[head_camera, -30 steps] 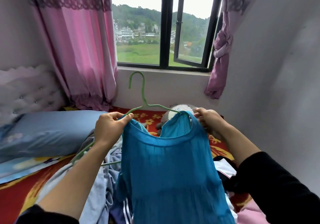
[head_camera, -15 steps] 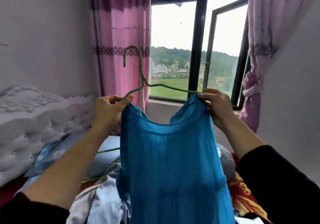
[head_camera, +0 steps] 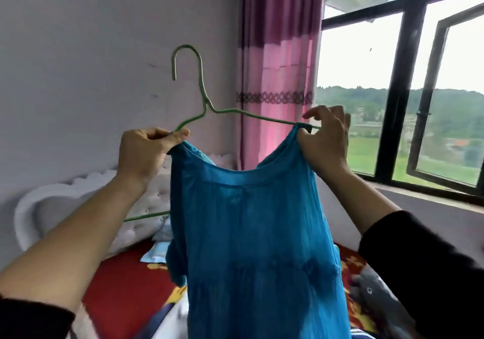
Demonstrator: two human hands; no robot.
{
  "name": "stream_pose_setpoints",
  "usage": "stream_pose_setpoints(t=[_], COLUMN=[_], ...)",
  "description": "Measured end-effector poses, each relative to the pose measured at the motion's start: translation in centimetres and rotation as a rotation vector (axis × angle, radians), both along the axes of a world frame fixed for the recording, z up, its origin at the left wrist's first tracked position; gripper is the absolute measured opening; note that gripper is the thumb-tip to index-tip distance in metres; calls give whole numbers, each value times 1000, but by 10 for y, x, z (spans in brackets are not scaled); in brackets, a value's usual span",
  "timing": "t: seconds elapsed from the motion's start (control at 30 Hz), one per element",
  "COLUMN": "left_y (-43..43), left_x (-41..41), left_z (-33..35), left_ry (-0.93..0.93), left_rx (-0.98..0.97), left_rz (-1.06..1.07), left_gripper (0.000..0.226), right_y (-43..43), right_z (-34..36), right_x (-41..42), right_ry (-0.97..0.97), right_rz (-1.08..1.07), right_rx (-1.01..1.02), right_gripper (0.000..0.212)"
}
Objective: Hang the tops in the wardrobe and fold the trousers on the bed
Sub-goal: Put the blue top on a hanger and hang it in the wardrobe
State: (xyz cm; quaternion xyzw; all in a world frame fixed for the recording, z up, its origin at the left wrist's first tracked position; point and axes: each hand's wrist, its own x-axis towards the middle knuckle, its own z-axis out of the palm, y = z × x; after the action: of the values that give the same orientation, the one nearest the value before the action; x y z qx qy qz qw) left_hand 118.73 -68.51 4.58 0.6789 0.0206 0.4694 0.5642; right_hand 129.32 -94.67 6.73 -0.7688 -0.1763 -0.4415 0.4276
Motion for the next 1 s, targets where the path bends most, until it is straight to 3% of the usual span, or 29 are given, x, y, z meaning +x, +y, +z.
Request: stream_pose_setpoints(t=[0.13, 0.3, 0.53, 0.73, 0.9, 1.0], left_y=[38, 102, 244, 351, 420, 463], left_x=[-44, -113, -231, -304, -354, -380], left_z=[7, 6, 0, -3, -14, -26], left_ry=[10, 92, 311, 319, 331, 366], left_rx=[18, 168, 327, 313, 355, 392], left_rz=[54, 84, 245, 459, 595, 809], left_gripper=[18, 14, 3, 7, 12, 12], right_y=[82, 182, 319, 433, 522, 575], right_z=[14, 27, 39, 41, 46, 44], right_x=[-32, -79, -150, -207, -261, -288], right_ry=[-130, -277, -31, 77, 153, 269], right_rz=[174, 211, 394, 641, 921, 1168], right_rx=[-370, -578, -407, -292, -428, -478], right_gripper=[29, 23, 36, 33, 15, 15])
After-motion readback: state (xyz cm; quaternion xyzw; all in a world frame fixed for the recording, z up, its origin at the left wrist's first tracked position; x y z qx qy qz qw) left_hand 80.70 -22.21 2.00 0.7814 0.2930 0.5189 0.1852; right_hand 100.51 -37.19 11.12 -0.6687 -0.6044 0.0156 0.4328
